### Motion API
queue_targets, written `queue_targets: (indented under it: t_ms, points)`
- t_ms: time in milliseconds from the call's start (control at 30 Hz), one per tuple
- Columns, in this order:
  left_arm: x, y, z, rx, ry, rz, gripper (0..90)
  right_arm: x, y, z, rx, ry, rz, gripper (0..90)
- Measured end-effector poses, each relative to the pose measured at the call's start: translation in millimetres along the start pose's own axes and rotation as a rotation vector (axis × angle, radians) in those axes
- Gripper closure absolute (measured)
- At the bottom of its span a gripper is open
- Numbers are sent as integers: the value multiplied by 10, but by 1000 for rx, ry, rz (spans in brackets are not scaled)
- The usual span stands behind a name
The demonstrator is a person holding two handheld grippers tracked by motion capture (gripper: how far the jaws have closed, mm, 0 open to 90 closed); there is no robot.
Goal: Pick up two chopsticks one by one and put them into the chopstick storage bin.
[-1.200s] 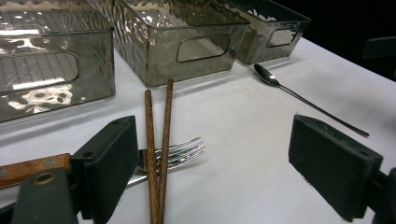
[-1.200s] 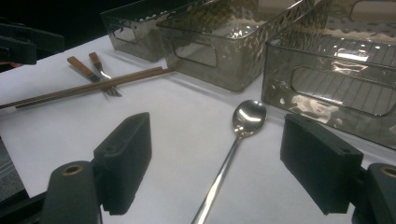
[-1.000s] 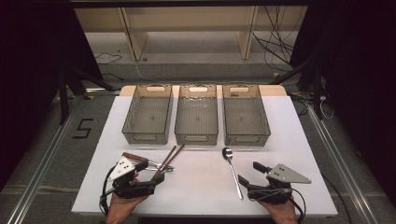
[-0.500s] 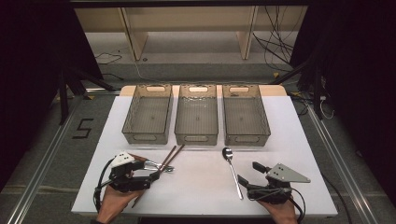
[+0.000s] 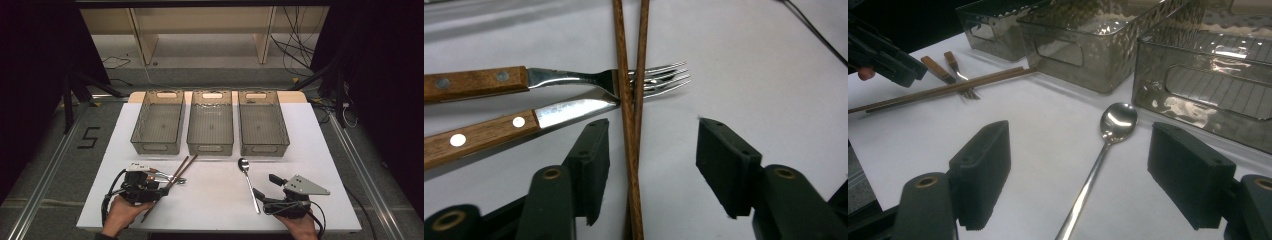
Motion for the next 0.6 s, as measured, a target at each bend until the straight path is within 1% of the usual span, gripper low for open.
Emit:
queue_targets:
  t_ms: [33,67,133,233,333,400,467,500,533,600]
  points:
    - [6,-16,15,-1,2,14,478,0,0,0,0,0,0,260]
    - [11,-31,35,-9,-1,26,499,0,0,0,-1,1,0,260]
    - [21,-63,57,-13,8,40,534,0,1,2,-2,0,1,261]
    - [45,-101,66,4,10,66,560,0,-1,2,-3,1,0,261]
    - [71,-131,93,9,10,90,587,1,-5,4,-4,5,0,261]
    - [85,-160,102,12,13,97,599,2,-5,5,-3,8,1,261]
    - [98,-176,105,10,6,106,610,2,-5,7,-3,7,2,262]
    - [97,-175,107,6,3,106,639,2,-5,8,-3,8,2,262]
    - [97,-174,109,9,0,109,639,2,-5,8,-3,8,2,262]
    - [102,-173,119,6,1,112,670,3,-6,9,-4,9,3,262]
Point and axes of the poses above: each handheld gripper's, and its own axes: y roughly backward along the jaws, x roughly out of its underside, z roughly to its left, the point moved 9 cm from there along -y, roughly forward along the jaws, and after that the axes turned 2 degrees about x, right-handed, at the moved point
